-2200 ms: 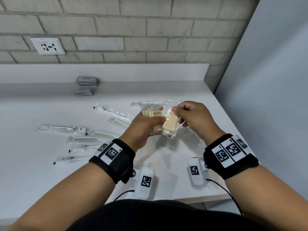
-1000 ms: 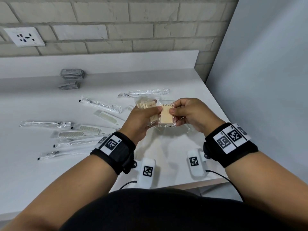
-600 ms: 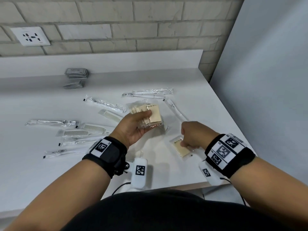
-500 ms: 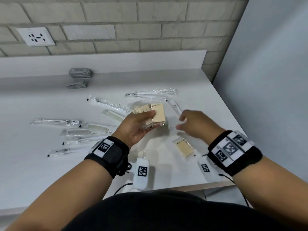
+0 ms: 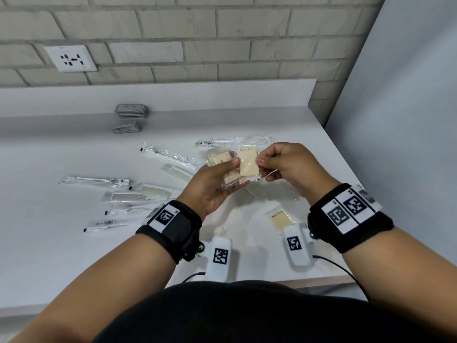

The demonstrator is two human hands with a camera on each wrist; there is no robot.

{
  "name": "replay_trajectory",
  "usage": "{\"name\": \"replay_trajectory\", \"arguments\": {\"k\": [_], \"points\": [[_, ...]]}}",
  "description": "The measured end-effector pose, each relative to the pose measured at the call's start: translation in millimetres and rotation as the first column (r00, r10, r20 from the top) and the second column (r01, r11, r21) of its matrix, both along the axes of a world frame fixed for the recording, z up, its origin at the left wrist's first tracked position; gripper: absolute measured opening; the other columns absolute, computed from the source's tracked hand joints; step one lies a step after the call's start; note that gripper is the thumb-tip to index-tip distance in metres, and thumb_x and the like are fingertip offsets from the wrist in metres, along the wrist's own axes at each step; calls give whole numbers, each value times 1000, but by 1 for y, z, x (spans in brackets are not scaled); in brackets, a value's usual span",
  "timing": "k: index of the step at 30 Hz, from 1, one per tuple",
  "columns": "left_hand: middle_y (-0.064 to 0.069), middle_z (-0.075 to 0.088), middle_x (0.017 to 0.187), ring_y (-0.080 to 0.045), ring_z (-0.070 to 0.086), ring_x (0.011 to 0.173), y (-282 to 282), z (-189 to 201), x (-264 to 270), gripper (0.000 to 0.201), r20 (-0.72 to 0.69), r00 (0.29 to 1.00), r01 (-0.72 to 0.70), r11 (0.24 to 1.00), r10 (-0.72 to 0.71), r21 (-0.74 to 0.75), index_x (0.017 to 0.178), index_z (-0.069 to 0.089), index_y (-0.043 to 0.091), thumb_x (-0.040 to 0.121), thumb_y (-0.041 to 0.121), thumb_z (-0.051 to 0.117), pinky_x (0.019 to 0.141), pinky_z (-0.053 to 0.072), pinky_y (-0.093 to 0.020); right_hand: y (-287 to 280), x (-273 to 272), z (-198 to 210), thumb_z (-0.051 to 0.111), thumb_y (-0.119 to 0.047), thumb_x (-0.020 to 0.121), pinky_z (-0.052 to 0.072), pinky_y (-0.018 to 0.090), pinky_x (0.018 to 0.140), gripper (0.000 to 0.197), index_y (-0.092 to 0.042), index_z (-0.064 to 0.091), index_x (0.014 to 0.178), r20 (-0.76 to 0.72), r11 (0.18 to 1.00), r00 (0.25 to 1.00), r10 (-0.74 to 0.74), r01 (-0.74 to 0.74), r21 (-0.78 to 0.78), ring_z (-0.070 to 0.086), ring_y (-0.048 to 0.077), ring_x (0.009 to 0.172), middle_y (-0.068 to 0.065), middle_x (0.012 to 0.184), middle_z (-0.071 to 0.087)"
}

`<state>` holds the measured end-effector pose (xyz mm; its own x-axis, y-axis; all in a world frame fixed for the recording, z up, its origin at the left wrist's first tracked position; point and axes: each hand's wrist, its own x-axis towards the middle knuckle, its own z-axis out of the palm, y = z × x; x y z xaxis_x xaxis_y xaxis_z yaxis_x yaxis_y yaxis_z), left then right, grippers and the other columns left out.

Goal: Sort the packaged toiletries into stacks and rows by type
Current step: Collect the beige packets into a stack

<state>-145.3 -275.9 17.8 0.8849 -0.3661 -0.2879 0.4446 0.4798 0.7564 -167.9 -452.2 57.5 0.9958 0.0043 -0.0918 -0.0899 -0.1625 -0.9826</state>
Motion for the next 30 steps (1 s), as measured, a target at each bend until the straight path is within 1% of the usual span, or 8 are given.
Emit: {"name": "replay_trajectory", "arguments": {"k": [3,6,9,11,13,23,27,30], "points": [[-8,66,94,-22,68,82,4,-1,6,11,-40,998,-43,999,42,-29,98,62,11,89,16,61,66,60,-32,-11,3,11,63,-1,86,52,27,56,10,-6,63,78,-8,989,997,76,-75,127,60,17,56,6,63,63],[-3,67,87,-20,69,80,6,-1,8,1,-1,1000,-18,1000,18,-3,91,61,16,91,16,60,67,59,-32,-17,5,6,66,-3,85,51,28,57,9,-7,64,77,-39,997,998,56,-59,-54,61,18,58,6,64,65],[-5,68,93,-21,68,82,2,-1,7,15,95,995,33,996,-41,79,99,59,14,86,8,64,62,59,-29,-16,6,-2,65,-2,86,51,27,55,10,-7,62,77,-93,997,994,55,-59,-44,59,20,59,9,64,63],[-3,69,85,-18,68,76,-3,-1,6,21,154,987,27,985,-54,171,100,59,13,84,2,66,59,58,-27,-15,6,-3,62,-1,87,51,26,54,11,-6,59,78,-113,998,992,59,-58,13,58,19,57,10,64,61],[0,68,74,-15,67,68,-7,-1,7,19,189,981,-10,973,-35,231,92,61,14,83,-2,66,57,57,-25,-14,7,-6,62,0,88,52,26,52,11,-6,58,79,-114,998,993,40,-34,53,58,18,54,10,62,59],[0,69,71,-13,65,62,-12,-5,14,18,155,985,39,967,-80,252,90,63,15,82,0,67,58,57,-26,-16,7,-14,66,2,84,55,27,51,9,-5,60,88,-138,993,990,-21,37,115,58,18,53,9,62,59],[-2,67,79,-19,68,74,-7,-6,13,16,78,989,115,980,-129,162,96,60,14,85,2,64,64,59,-31,-25,5,-12,69,-1,83,52,27,50,11,-8,61,82,-120,997,990,-71,69,-14,56,16,52,7,61,59],[-9,63,88,-30,67,87,3,-10,14,15,-30,995,96,995,-97,-17,104,56,8,92,1,49,68,60,-40,-44,-3,-13,71,-1,80,49,27,49,12,-9,62,78,-203,959,979,-30,-29,-280,55,16,50,8,60,59]]}}
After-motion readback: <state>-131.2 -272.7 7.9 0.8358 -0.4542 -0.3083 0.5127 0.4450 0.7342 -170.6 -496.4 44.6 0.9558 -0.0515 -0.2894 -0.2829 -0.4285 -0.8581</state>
